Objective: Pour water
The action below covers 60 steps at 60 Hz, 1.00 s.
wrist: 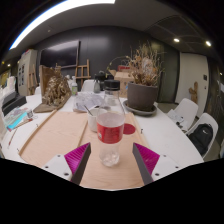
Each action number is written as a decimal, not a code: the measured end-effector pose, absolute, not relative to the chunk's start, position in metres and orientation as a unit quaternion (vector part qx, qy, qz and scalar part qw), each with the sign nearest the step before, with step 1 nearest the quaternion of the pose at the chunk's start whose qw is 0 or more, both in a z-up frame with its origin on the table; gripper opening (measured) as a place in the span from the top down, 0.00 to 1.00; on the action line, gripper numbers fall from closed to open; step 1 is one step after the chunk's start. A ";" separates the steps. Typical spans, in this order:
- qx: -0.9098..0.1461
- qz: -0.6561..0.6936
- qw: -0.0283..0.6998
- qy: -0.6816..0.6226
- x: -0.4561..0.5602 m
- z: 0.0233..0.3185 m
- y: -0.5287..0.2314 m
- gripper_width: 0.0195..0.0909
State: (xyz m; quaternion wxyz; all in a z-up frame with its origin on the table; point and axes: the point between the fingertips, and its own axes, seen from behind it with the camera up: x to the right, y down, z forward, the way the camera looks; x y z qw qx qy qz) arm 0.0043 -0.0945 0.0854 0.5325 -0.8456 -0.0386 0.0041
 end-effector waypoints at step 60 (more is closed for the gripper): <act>-0.785 -0.295 0.530 -0.124 0.117 0.156 0.049 0.95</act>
